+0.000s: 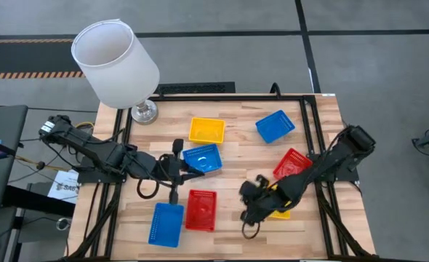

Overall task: Stack baskets by color
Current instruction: Stack the right red bin on top of the left red bin

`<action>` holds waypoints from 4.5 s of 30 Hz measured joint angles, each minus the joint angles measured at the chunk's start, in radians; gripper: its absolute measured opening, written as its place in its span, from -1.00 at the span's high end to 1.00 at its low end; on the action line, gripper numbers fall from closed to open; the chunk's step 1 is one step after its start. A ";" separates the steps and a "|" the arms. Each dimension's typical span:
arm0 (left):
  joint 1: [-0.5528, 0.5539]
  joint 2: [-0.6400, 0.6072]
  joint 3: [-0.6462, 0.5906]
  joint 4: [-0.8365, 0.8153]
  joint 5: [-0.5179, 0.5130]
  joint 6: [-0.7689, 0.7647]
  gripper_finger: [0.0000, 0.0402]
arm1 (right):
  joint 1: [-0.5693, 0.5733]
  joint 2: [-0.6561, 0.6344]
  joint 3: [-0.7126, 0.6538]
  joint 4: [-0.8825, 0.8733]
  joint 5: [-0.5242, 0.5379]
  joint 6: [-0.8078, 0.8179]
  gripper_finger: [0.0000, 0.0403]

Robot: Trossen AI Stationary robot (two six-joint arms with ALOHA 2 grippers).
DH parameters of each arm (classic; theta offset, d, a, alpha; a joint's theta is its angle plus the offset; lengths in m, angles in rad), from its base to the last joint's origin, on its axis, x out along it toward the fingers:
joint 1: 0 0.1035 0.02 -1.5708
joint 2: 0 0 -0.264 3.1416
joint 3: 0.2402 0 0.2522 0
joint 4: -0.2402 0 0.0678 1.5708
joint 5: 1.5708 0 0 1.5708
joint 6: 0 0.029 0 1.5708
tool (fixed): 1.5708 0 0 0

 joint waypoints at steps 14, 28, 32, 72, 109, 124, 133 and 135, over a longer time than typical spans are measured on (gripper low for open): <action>0.057 0.001 -0.112 -0.017 -0.154 -0.125 0.72 | -0.114 -0.065 -0.115 -0.889 0.001 0.663 0.89; 0.070 0.001 -0.119 -0.006 -0.190 -0.275 0.40 | -0.358 -0.064 -0.271 -0.275 0.046 0.283 0.89; 0.070 0.001 -0.119 -0.009 -0.214 -0.301 0.39 | -0.405 -0.064 -0.255 0.012 0.034 0.012 0.90; 0.302 0.815 0.287 0.007 -0.210 -0.614 0.39 | 0.230 -0.177 -0.056 -0.474 0.175 0.671 0.89; 0.304 0.936 0.447 -0.189 -0.114 -0.933 0.98 | 0.261 -0.177 -0.056 -0.471 0.179 0.660 0.89; 0.303 0.935 0.452 -0.160 -0.066 -0.774 0.94 | 0.294 -0.177 -0.056 -0.468 0.179 0.663 0.89; 0.299 0.934 0.452 -0.151 -0.001 -0.765 0.25 | 0.294 -0.177 -0.056 -0.469 0.180 0.662 0.89; 0.299 0.934 0.452 -0.149 0.009 -0.765 0.09 | 0.294 -0.177 -0.056 -0.469 0.180 0.662 0.89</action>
